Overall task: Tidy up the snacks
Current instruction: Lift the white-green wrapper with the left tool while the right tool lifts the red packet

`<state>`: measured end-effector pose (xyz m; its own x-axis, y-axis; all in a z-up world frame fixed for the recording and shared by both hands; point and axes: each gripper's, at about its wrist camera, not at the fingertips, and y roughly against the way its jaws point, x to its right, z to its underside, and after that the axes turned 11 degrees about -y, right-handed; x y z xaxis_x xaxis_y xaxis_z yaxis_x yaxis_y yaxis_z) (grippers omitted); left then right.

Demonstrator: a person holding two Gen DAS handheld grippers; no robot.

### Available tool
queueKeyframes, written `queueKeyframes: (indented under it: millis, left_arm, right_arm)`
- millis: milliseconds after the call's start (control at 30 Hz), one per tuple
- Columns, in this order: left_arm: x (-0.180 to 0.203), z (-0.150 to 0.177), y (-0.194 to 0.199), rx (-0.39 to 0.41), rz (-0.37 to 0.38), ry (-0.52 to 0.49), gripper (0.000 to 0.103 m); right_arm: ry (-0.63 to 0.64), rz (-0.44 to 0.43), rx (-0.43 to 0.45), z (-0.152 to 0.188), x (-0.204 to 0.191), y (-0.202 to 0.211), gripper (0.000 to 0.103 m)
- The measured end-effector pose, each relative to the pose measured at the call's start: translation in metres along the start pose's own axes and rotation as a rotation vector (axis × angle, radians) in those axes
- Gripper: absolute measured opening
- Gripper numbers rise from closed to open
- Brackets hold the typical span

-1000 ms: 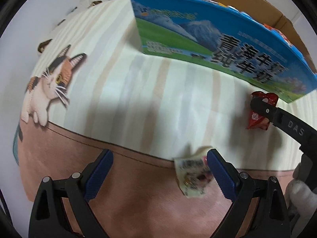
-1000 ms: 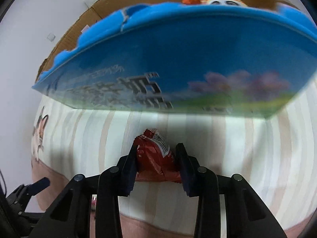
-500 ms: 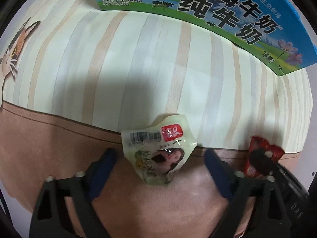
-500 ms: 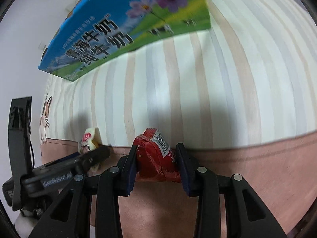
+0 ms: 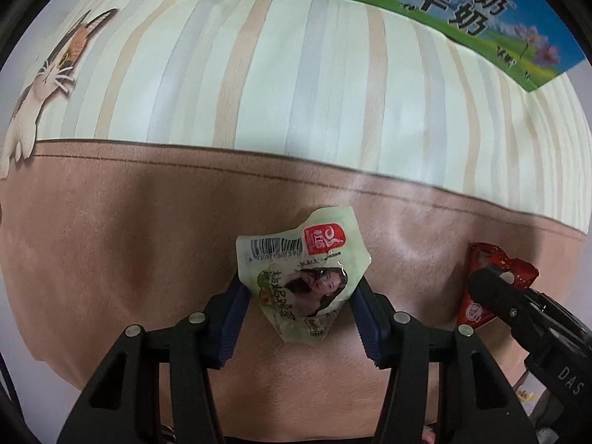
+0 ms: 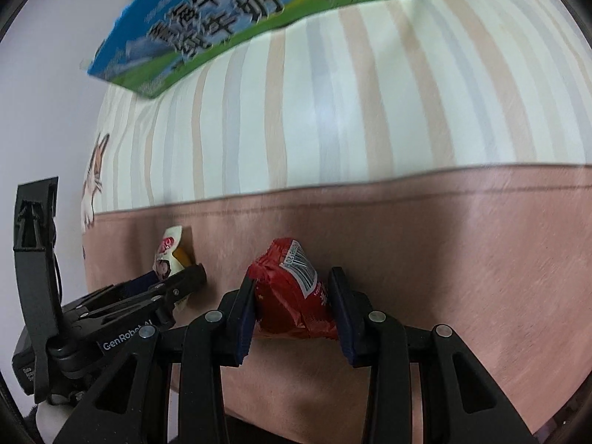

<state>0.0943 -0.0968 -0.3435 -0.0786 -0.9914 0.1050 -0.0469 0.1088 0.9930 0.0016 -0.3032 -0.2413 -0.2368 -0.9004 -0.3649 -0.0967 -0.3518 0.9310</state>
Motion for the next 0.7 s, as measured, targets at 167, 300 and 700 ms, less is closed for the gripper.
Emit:
queueKeyframes:
  millis: [167,300,700]
  left_arm:
    - [0.004,-0.008,-0.008,-0.001,-0.005,-0.003,0.051]
    - [0.001,-0.014,-0.004,-0.008,0.002,0.006,0.052]
    - [-0.023,-0.012,-0.006,-0.003,0.058,0.063,0.051]
  right_arm:
    - [-0.023,0.001,-0.013,0.001,0.001,-0.007,0.041]
    - [-0.028,0.002,-0.020,0.000,0.003,-0.006,0.041]
    - [-0.001,0.050,-0.040,-0.005,-0.011,-0.019,0.051]
